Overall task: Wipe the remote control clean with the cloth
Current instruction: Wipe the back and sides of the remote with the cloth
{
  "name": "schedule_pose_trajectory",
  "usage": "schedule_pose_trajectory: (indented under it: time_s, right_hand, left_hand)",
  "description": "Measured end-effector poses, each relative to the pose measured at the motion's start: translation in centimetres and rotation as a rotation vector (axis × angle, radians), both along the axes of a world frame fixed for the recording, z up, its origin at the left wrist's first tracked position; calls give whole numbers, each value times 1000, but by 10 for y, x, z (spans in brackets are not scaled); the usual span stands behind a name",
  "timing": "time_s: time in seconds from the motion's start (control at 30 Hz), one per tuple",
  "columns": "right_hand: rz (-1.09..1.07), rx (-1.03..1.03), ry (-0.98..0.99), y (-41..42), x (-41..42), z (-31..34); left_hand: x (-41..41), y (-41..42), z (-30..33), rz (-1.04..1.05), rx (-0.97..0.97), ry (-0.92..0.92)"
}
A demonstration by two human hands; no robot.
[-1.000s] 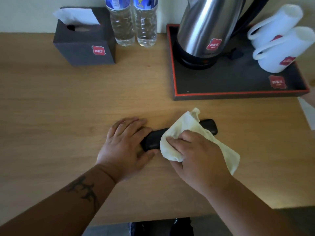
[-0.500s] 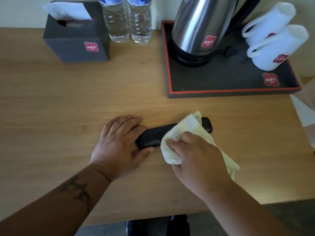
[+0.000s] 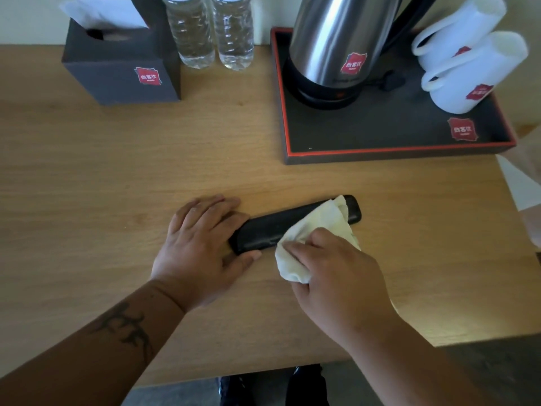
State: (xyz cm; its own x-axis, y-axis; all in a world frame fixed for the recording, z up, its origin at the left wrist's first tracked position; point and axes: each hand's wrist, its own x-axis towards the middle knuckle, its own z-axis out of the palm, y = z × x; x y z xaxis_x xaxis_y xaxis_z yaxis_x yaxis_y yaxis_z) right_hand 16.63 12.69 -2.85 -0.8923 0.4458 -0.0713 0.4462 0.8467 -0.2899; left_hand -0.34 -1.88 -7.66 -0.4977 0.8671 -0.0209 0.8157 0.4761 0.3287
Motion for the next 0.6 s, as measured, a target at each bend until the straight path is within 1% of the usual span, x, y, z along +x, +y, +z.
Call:
schedule_pose_trajectory:
  time_s: [0.1, 0.2, 0.3, 0.4, 0.5, 0.6]
  right_hand:
    - [-108, -18, 37, 3, 1, 8]
    - [-195, 6, 86, 1, -23, 11]
    - [-148, -27, 10, -17, -40, 1]
    - [-38, -96, 34, -28, -36, -5]
    - [115, -100, 44, -28, -35, -6]
    - [103, -56, 38, -21, -34, -9]
  left_hand:
    - [0, 0, 0, -4, -4, -3]
    - [-1, 0, -2, 4, -7, 0]
    - [0, -1, -4, 5, 18, -4]
    - [0, -1, -6, -8, 52, 10]
    - [1, -2, -8, -11, 89, 14]
    - [0, -2, -10, 1, 109, 21]
